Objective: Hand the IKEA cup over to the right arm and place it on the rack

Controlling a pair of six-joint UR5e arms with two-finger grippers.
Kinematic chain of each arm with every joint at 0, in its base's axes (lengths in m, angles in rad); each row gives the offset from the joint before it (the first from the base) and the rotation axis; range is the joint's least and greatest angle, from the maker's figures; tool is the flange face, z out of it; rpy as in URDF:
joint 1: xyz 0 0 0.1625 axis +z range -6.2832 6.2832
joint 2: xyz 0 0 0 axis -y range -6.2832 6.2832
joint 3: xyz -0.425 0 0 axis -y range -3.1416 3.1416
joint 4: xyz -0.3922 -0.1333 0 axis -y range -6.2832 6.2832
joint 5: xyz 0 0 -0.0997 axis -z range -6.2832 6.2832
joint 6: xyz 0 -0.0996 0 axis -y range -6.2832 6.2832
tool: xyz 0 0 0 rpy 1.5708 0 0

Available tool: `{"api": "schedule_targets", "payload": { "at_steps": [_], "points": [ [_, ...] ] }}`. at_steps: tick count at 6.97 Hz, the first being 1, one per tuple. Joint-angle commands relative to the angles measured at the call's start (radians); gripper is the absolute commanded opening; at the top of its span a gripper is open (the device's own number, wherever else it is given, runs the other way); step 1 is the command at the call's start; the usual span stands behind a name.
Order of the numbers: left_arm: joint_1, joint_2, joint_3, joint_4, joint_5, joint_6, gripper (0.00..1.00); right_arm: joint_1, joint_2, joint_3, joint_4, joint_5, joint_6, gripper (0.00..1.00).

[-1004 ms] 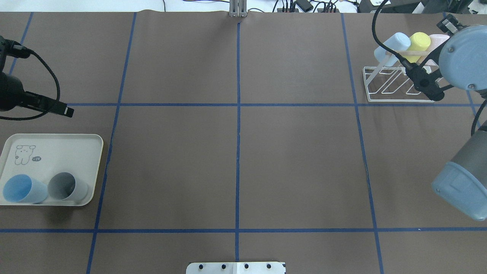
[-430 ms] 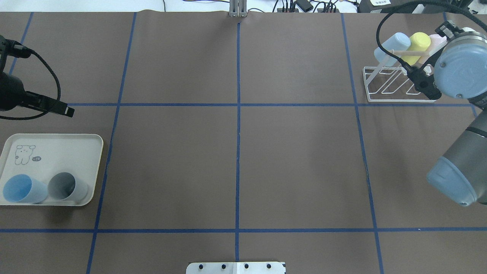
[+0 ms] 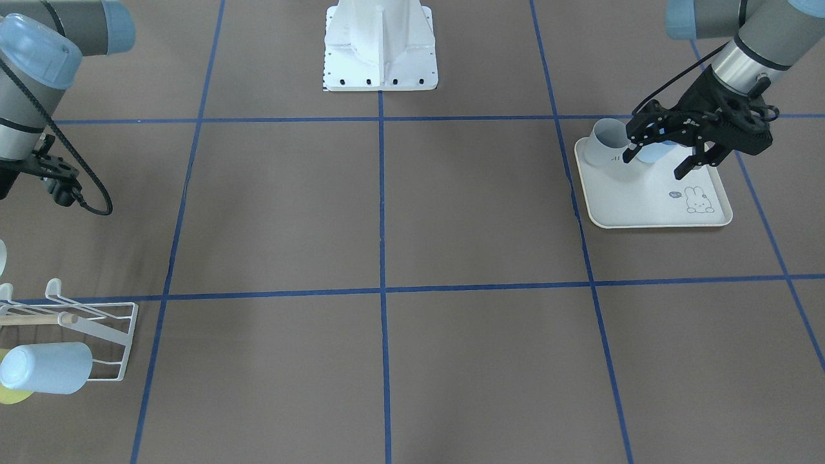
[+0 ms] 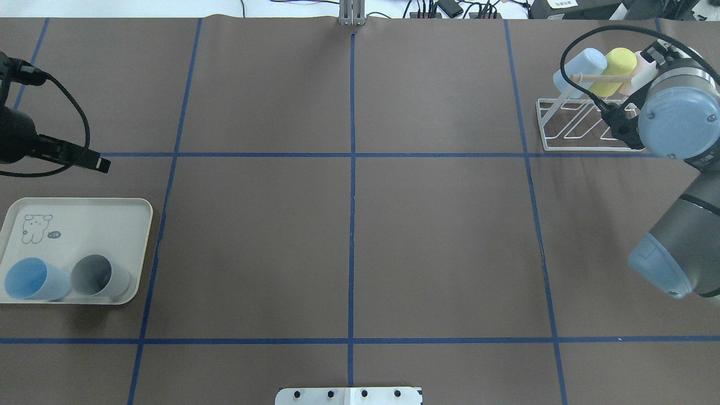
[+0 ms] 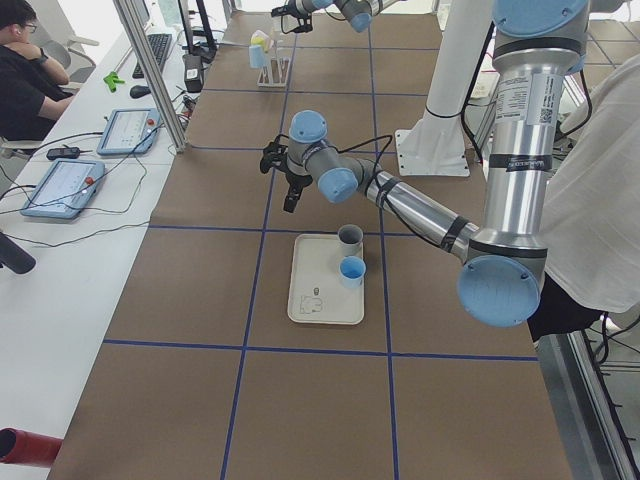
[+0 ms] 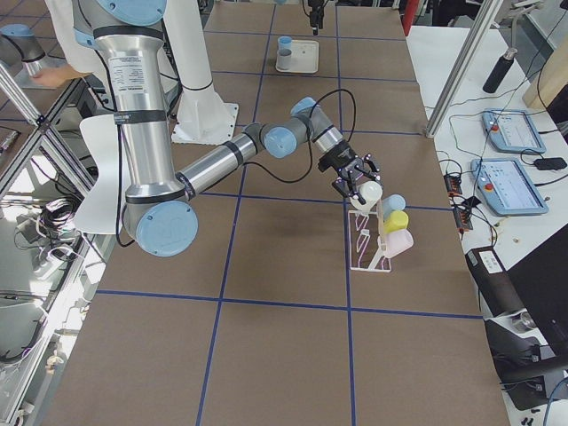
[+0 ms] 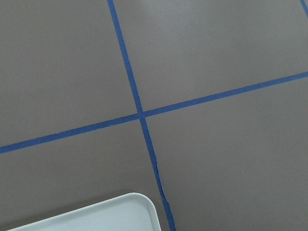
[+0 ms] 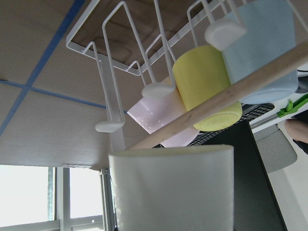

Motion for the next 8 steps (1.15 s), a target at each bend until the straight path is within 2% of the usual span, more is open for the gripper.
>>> {"api": "schedule_targets", "payload": {
  "at_steps": [1, 8],
  "points": [
    [0.0, -0.003, -0.004, 0.0, -0.001, -0.011, 1.0, -0.004, -0.006, -0.047, 0.051, -0.05, 0.013, 0.17],
    [0.002, -0.004, -0.004, 0.0, -0.001, -0.013, 1.0, -0.053, -0.063, -0.029, 0.051, -0.117, 0.111, 0.2]
  ]
}}
